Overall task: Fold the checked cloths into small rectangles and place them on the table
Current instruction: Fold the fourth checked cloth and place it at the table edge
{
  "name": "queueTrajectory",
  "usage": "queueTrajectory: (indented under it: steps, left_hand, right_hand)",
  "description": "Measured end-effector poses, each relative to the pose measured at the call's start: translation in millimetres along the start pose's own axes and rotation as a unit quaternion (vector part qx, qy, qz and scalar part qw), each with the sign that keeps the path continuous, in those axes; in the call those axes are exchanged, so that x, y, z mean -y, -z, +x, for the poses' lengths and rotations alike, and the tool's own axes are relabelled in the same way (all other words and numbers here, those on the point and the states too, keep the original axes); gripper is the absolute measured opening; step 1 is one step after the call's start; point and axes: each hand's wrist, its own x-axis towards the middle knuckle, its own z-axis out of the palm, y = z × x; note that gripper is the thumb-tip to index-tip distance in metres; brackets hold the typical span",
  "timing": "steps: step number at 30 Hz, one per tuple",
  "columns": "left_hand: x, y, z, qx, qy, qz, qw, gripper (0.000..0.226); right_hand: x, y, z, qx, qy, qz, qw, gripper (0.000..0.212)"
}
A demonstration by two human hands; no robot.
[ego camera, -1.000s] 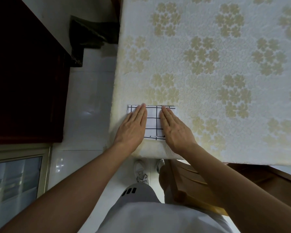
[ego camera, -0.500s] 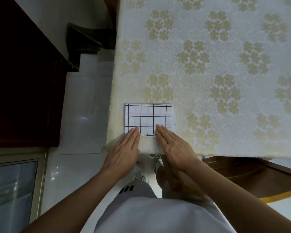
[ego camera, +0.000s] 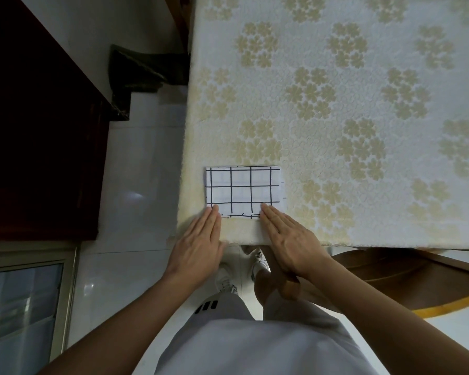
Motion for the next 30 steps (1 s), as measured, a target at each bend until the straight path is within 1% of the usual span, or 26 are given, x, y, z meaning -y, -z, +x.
queueTrajectory:
  steps: [2,5,7,11,14,16,18,19,21,22,28,30]
  left_hand:
    - [-2.2,-3.7,1.0,-0.001,0.004,-0.008,1.0,0.07]
    - [-5.0,-5.8,0.5,0.003,0.005,-0.009,1.0,0.068]
    - [-5.4,-4.6,-0.3,0.008,0.0,-0.008,1.0,0.068]
    - [-2.8,4.9,3.8,0.008,0.009,-0.013,1.0,0.068]
    - [-1.9,13.2,16.0,-0.014,-0.004,-0.009,1.0,0.066]
    - [-0.6,20.4,30.6,-0.021,0.003,-0.014,1.0,0.063]
    - [2.2,26.1,48.6,-0.028,0.008,-0.01,1.0,0.057]
    - [4.2,28.9,57.5,-0.021,0.008,-0.006,1.0,0.057]
    - [7.6,36.5,70.4,0.023,0.018,0.008,1.0,0.066]
    - [8.4,39.0,75.2,0.038,0.019,0.019,0.999,0.07]
    - [3.0,37.2,81.5,0.061,0.016,0.042,0.997,0.072]
    - [1.8,38.2,81.7,0.065,0.015,0.049,0.997,0.07]
  right_hand:
    - [-1.6,0.2,-1.3,0.018,-0.002,-0.005,1.0,0.07]
    - [-1.2,0.0,-3.4,0.016,-0.027,-0.03,0.999,0.075]
    - [-0.2,1.5,-3.8,0.012,-0.038,-0.027,0.999,0.076]
    - [4.7,9.5,-1.5,0.008,-0.017,-0.005,1.0,0.074]
    - [7.7,16.4,6.0,-0.002,-0.014,-0.003,1.0,0.07]
    - [6.9,20.8,17.6,-0.005,-0.018,0.004,1.0,0.07]
    - [4.3,28.2,31.7,-0.024,-0.036,0.015,0.999,0.066]
    - [1.8,32.4,39.3,-0.031,-0.047,0.02,0.998,0.071]
    - [-4.4,39.4,51.6,-0.002,-0.065,0.017,0.998,0.084]
    - [-7.0,42.7,56.5,0.016,-0.072,0.009,0.997,0.084]
    - [-12.5,46.8,69.4,0.06,-0.083,-0.007,0.995,0.066]
    - [-14.8,46.4,71.7,0.065,-0.083,-0.004,0.994,0.065]
